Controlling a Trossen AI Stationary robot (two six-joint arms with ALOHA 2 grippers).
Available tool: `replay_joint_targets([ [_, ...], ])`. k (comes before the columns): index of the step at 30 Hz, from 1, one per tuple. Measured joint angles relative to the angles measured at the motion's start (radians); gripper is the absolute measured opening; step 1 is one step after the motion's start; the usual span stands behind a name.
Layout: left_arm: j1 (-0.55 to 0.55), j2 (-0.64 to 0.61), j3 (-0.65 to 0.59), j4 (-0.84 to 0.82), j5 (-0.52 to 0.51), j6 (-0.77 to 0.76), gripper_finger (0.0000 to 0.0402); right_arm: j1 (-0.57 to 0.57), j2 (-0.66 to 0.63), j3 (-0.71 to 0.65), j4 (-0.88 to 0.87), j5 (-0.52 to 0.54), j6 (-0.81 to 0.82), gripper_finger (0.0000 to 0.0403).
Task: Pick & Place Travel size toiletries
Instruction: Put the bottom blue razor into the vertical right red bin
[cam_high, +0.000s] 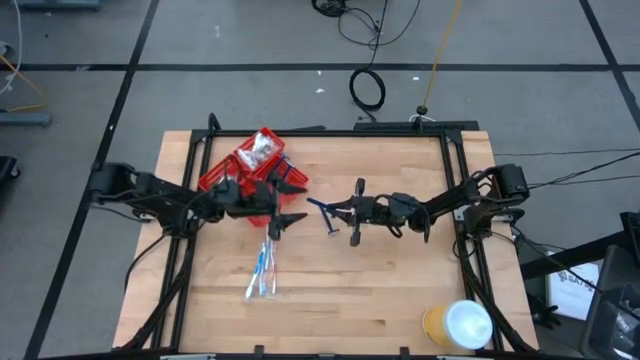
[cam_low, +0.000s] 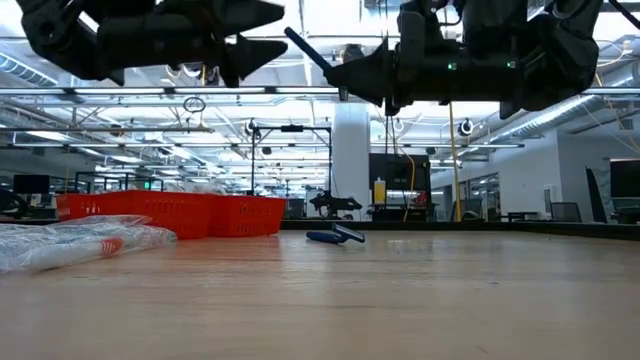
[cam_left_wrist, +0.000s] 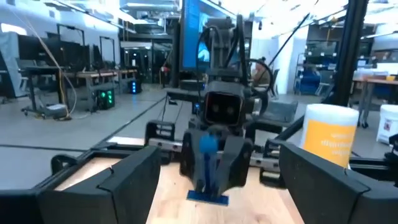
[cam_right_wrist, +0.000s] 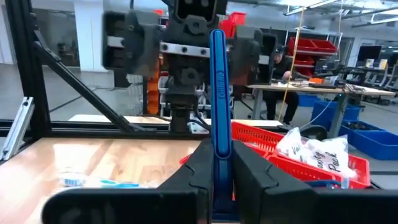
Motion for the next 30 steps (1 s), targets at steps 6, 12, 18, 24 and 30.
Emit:
replay_joint_targets([
  [6, -0.003, 0.095, 0.054, -0.007, 0.000, 0.004, 0.0321, 0.010, 0.000, 0.000, 0.010, -0.006, -0.003, 0.0023],
  [12, -0.003, 0.186, 0.137, -0.004, -0.001, 0.014, 0.0321, 0.014, 0.000, 0.000, 0.017, -0.026, -0.008, 0.0023],
  [18, -0.003, 0.212, 0.163, -0.005, -0.001, 0.043, 0.0293, 0.014, 0.000, 0.002, 0.008, -0.025, -0.011, 0.0023],
  [24, -0.003, 0.212, 0.162, -0.005, 0.000, 0.063, 0.0190, 0.014, 0.000, 0.002, -0.005, -0.024, -0.011, 0.0023],
  [30, 0.000, 0.212, 0.162, -0.009, 0.003, 0.088, 0.0045, 0.013, 0.000, 0.002, -0.021, -0.020, -0.007, 0.0048],
])
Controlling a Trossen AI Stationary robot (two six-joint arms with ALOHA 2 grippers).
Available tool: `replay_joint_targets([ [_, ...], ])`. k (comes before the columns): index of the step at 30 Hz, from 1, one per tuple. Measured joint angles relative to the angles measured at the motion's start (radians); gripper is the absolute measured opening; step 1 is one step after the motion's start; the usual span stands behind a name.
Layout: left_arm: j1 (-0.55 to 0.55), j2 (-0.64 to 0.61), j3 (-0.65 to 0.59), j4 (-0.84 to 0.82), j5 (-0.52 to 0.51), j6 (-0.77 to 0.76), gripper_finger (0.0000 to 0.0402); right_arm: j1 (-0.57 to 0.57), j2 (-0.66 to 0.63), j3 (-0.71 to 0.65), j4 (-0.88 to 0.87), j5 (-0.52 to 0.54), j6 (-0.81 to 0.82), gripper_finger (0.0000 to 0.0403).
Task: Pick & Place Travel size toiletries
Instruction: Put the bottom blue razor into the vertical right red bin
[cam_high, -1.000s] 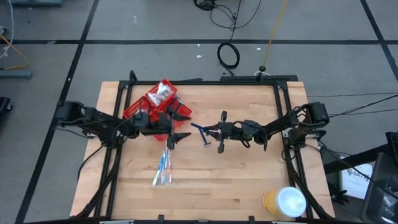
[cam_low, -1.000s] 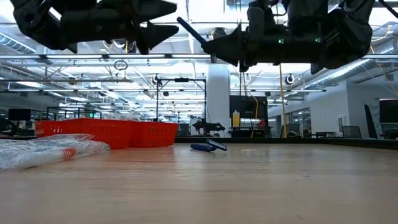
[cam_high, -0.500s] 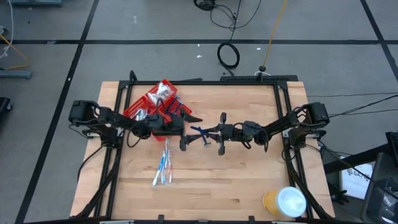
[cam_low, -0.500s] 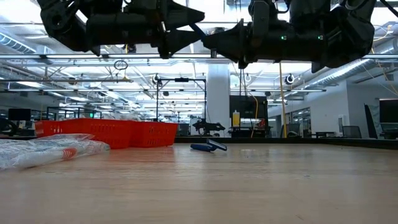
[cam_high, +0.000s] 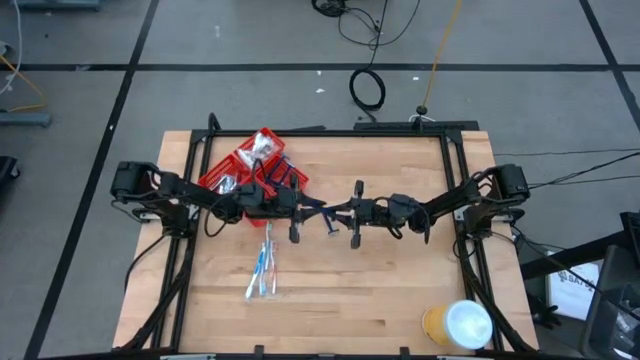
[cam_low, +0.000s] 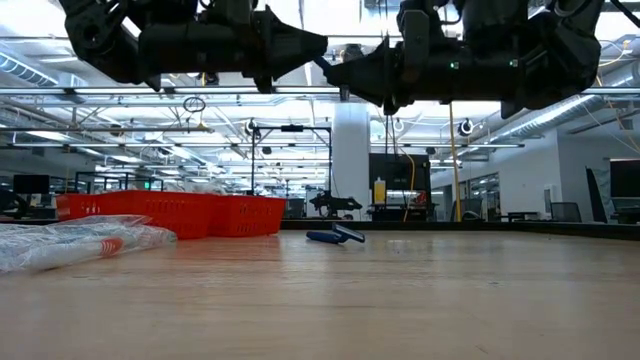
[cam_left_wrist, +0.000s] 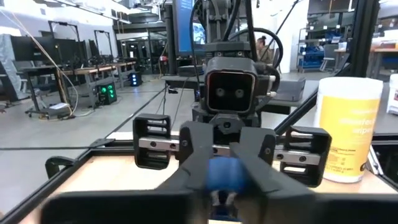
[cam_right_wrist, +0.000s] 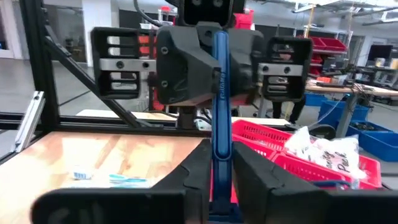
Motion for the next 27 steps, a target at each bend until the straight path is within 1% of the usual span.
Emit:
replay_joint_targets([
  [1, 0.002, 0.000, 0.000, -0.004, 0.004, 0.006, 0.0025, 0.000, 0.000, 0.000, -0.005, 0.004, 0.004, 0.0062],
  [2, 0.004, 0.000, 0.000, -0.011, 0.001, 0.007, 0.0017, -0.001, 0.000, 0.000, -0.012, 0.003, 0.009, 0.0075],
  [4, 0.008, 0.000, 0.000, -0.028, -0.025, -0.002, 0.0020, -0.001, 0.000, 0.000, -0.024, 0.005, 0.018, 0.0102],
  [7, 0.008, -0.003, 0.000, -0.075, -0.120, 0.012, 0.0025, -0.004, 0.000, 0.000, -0.044, 0.020, 0.052, 0.0134],
  [9, 0.007, -0.012, 0.000, -0.124, -0.181, 0.036, 0.0018, -0.013, 0.000, 0.000, -0.056, 0.033, 0.061, 0.0151],
  [11, 0.015, -0.022, -0.001, -0.188, -0.298, 0.057, 0.0012, -0.013, -0.001, 0.000, -0.059, 0.030, 0.070, 0.0163],
  [13, 0.019, -0.039, -0.003, -0.251, -0.412, 0.058, 0.0013, -0.010, -0.001, 0.000, -0.066, 0.024, 0.090, 0.0172],
  [17, 0.019, -0.090, -0.002, -0.388, -0.559, 0.044, 0.0024, -0.014, -0.001, 0.000, -0.067, 0.023, 0.105, 0.0181],
  [21, 0.019, -0.140, -0.002, -0.543, -0.717, 0.040, 0.0012, -0.012, -0.001, 0.000, -0.068, 0.018, 0.103, 0.0181],
  [24, 0.026, -0.153, -0.002, -0.679, -0.800, 0.023, 0.0012, -0.013, -0.001, 0.000, -0.069, 0.022, 0.102, 0.0180],
  [27, 0.048, -0.155, -0.002, -0.776, -0.817, -0.032, 0.0025, -0.013, -0.001, 0.000, -0.068, 0.019, 0.102, 0.0181],
])
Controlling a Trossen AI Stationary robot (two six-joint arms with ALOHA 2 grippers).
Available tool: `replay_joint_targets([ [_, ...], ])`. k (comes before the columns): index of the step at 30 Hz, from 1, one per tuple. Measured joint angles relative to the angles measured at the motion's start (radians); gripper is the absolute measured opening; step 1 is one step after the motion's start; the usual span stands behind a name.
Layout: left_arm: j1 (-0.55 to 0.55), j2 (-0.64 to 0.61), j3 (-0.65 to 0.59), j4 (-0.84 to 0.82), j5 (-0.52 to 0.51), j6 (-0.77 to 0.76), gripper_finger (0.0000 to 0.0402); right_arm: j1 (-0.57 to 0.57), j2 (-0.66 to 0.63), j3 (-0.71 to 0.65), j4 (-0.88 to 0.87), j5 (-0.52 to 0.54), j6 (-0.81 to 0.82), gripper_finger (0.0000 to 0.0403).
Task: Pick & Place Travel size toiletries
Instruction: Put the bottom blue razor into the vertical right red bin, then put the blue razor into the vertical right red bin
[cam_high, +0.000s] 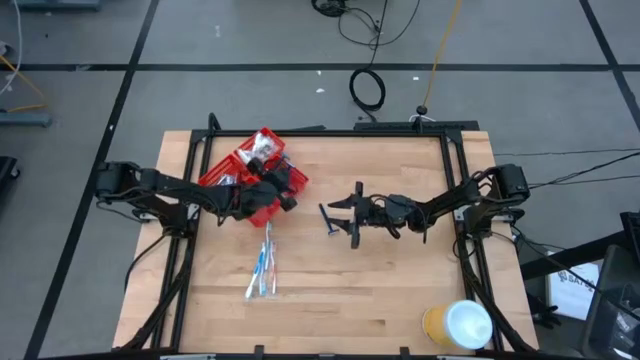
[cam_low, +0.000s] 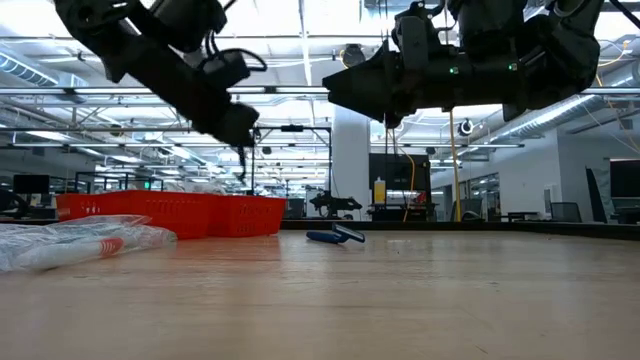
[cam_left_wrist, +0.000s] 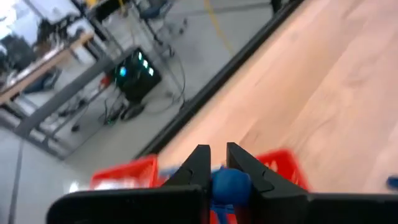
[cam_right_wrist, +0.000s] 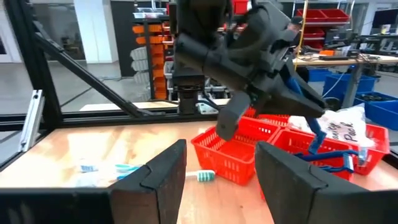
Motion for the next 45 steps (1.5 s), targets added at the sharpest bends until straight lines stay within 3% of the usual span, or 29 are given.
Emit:
replay_joint_targets([
  [5, 0.053, 0.001, 0.000, -0.123, 0.002, -0.135, 0.0037, -0.001, 0.000, 0.000, 0.000, 0.002, 0.000, 0.0177],
  [12, 0.075, 0.001, 0.000, -0.146, 0.051, -0.175, 0.0052, -0.001, 0.000, 0.000, 0.000, 0.002, 0.003, 0.0180],
  [16, 0.075, 0.001, 0.000, -0.146, 0.055, -0.189, 0.0104, -0.001, 0.000, 0.000, 0.000, 0.002, 0.011, 0.0179],
  [24, 0.100, 0.001, 0.000, -0.180, 0.056, -0.252, 0.0249, 0.001, 0.000, 0.000, -0.006, -0.002, 0.037, 0.0178],
  [29, 0.109, 0.001, 0.000, -0.186, 0.056, -0.306, 0.0302, 0.001, 0.000, 0.000, -0.069, -0.141, 0.120, 0.0180],
  [35, 0.108, 0.001, 0.000, -0.126, 0.056, -0.328, 0.0335, 0.016, 0.001, 0.120, -0.476, -0.167, 0.099, 0.0181],
  [40, 0.108, 0.001, 0.000, -0.119, 0.057, -0.355, 0.0341, 0.024, 0.001, 0.247, -0.876, -0.016, 0.130, 0.0187],
  [45, 0.107, 0.001, 0.000, -0.110, 0.079, -0.365, 0.0332, 0.023, 0.001, 0.264, -0.904, 0.063, 0.189, 0.0187],
])
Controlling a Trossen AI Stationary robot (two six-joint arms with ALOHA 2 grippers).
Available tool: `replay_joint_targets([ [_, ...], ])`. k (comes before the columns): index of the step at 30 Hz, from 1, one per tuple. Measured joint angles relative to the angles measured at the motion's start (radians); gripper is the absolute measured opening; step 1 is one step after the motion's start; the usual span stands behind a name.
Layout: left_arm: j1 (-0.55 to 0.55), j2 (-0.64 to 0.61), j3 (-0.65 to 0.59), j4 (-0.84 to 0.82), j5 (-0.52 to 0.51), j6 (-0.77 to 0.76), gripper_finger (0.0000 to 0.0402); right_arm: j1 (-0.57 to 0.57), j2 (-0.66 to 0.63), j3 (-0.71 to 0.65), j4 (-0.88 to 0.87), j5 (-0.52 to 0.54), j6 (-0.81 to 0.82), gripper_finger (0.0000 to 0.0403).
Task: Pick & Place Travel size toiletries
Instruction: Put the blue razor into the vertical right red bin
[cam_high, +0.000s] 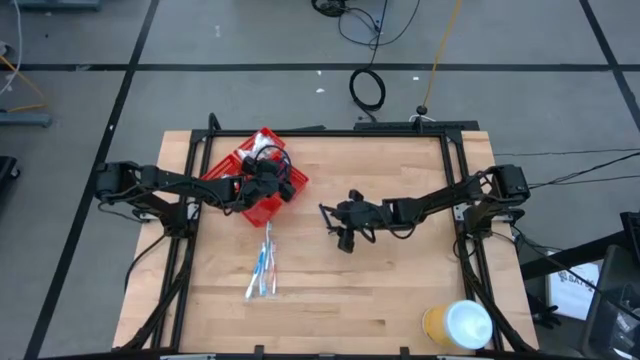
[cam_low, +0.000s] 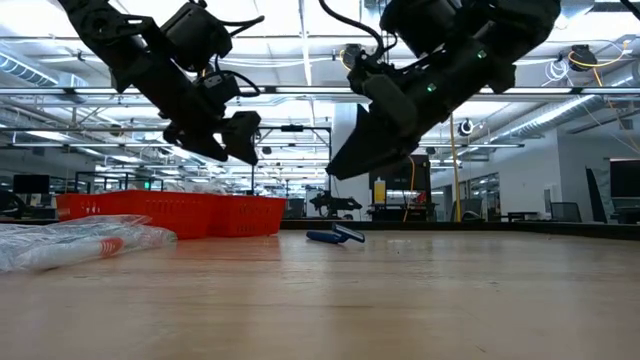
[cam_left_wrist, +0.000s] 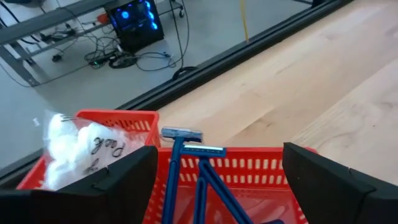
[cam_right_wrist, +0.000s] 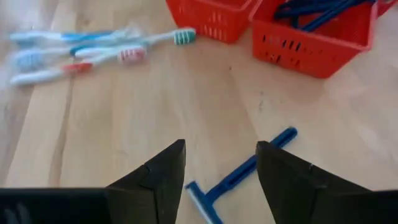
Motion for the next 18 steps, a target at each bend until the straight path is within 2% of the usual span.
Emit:
replay_joint_targets([
  [6, 0.000, 0.000, 0.000, 0.003, 0.006, -0.020, 0.0322, -0.008, 0.040, -0.001, -0.023, 0.044, 0.025, 0.0187],
  [10, 0.001, 0.000, 0.000, 0.003, 0.007, -0.041, 0.0317, -0.021, 0.079, 0.028, -0.014, -0.004, 0.038, 0.0187],
  [14, 0.001, 0.000, 0.000, 0.007, 0.007, -0.042, 0.0320, -0.030, 0.147, 0.066, -0.070, -0.020, 0.049, 0.0187],
  [18, 0.001, 0.000, 0.000, 0.003, 0.008, -0.042, 0.0323, -0.041, 0.201, 0.124, -0.127, -0.085, 0.057, 0.0187],
])
